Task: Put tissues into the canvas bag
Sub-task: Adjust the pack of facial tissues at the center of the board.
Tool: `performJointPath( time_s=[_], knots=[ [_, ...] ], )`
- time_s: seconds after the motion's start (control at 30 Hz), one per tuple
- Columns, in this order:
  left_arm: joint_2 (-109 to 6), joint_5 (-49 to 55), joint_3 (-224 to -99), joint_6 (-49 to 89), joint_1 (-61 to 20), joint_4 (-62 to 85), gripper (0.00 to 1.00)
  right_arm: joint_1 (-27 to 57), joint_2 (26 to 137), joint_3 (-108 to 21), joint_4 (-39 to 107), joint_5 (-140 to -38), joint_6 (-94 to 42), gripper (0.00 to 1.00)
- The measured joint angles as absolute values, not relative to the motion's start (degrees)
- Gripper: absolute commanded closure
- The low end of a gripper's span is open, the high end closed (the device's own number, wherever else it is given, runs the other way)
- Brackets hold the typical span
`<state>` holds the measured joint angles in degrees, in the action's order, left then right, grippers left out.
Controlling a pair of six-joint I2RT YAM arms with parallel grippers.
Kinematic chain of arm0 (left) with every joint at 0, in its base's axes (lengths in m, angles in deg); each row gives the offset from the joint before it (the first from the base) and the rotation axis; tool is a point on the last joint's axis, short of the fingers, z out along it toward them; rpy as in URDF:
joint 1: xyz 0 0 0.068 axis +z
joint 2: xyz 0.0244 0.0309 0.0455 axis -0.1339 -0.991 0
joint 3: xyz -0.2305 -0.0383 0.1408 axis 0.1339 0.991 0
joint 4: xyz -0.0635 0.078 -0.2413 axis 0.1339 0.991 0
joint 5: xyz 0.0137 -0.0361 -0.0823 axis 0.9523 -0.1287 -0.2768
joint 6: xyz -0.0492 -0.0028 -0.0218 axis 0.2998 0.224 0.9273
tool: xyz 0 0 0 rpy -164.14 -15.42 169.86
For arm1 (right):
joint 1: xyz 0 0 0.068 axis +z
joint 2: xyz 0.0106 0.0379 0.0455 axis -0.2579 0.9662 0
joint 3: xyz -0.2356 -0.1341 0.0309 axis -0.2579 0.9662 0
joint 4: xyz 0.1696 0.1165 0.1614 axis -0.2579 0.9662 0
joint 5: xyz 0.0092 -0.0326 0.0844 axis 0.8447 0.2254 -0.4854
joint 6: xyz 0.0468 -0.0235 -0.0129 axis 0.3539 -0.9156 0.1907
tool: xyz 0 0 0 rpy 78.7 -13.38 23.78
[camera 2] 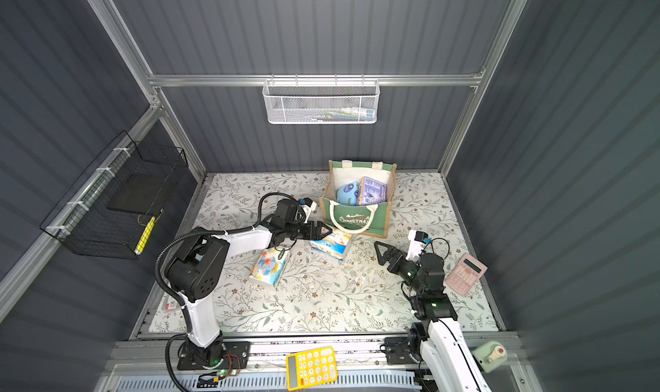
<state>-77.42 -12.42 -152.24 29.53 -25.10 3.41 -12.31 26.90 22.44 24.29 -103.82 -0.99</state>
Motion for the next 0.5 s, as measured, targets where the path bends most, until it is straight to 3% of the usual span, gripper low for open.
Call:
performJointPath(
  time_s=[0.5],
  knots=[
    [-76.94, -15.02, -146.54, 36.39, -28.88, -4.55, 0.12, -2.41, 45.65, 24.78, 8.84, -101.74, 2.77, 0.13]
  ],
)
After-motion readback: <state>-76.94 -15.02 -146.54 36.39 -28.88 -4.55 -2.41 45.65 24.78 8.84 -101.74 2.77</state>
